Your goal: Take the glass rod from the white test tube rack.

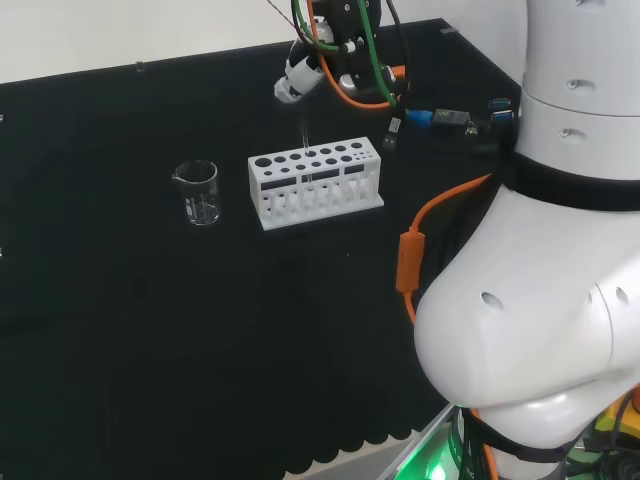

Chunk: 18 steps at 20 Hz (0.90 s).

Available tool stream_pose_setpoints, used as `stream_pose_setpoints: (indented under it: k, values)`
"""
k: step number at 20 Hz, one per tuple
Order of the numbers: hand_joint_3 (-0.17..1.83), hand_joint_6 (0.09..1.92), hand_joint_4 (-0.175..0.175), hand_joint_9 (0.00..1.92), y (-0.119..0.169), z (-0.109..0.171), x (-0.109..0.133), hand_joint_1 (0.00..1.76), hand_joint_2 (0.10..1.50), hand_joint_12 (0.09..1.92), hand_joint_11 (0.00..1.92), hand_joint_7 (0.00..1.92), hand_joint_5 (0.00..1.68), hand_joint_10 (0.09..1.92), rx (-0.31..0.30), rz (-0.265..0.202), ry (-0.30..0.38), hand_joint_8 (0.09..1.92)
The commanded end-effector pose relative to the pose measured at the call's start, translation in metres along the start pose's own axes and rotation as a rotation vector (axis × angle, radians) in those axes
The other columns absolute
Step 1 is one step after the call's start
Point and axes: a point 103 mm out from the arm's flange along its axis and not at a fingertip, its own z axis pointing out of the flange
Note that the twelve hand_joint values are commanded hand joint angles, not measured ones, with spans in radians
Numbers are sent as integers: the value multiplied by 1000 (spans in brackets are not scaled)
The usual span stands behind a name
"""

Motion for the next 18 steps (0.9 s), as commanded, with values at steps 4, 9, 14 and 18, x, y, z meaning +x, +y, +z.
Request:
stream_pose_setpoints:
  k: [4, 9, 14, 18]
  values:
    - [392, 862, -140, 474, 4, 7, -6, 682, 901, 1415, 335, 384, 646, 877, 2, -6, 4, 838]
    - [430, 902, -152, 517, 5, 8, -9, 754, 897, 1420, 326, 438, 712, 869, -4, -10, 27, 832]
    - [506, 903, -159, 585, 8, 9, -4, 795, 865, 1419, 328, 501, 755, 842, 0, -17, 43, 820]
    - [559, 899, -168, 666, 10, 10, -2, 838, 833, 1413, 343, 593, 786, 810, 20, -18, 64, 808]
